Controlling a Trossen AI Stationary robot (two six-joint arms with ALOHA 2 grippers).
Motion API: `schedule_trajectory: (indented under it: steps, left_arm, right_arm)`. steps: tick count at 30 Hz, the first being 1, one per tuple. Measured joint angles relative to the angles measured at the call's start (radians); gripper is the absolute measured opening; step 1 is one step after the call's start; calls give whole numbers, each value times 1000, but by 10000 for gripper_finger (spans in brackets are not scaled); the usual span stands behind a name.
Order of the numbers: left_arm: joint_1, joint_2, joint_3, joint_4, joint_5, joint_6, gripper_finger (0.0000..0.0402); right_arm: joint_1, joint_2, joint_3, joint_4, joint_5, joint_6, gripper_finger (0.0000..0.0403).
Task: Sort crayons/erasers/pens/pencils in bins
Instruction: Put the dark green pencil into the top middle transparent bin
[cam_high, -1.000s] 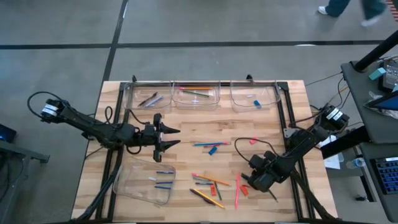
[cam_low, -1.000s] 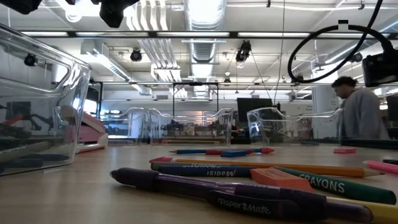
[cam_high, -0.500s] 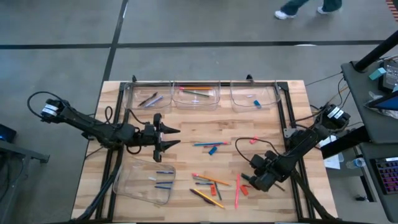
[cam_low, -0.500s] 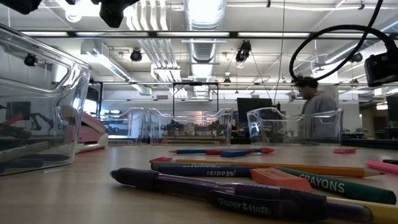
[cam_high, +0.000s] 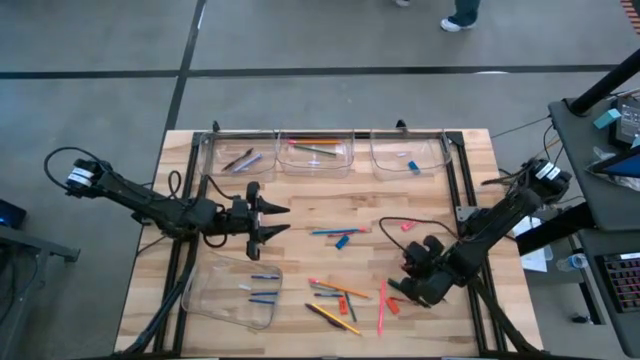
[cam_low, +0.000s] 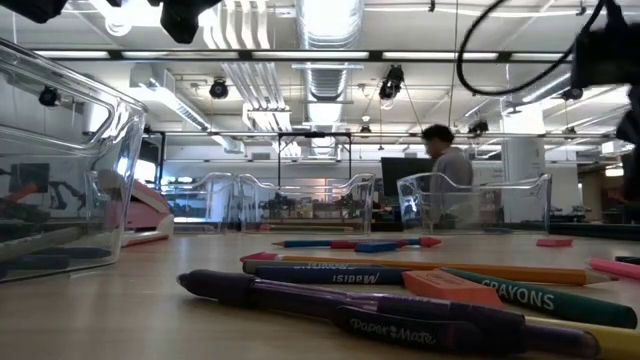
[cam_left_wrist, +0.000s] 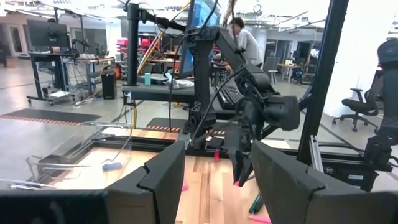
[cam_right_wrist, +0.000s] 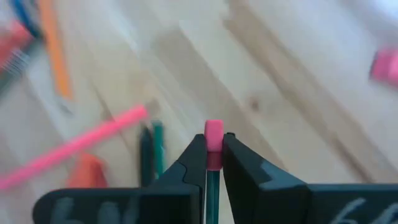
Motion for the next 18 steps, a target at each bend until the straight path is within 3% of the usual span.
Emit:
schedule_trajectory:
  steps: [7, 14, 18]
  left_arm:
    - [1, 0, 0, 11, 0, 3, 173]
    - [1, 13, -1, 30, -1, 8, 173]
    - [6, 42, 0, 61, 0, 10, 173]
  right_arm:
    - [-4, -142, 2, 115, 214, -172, 30]
    - [-54, -284, 0, 373, 545, -511, 29]
    - [-158, -320, -1, 571, 557, -755, 29]
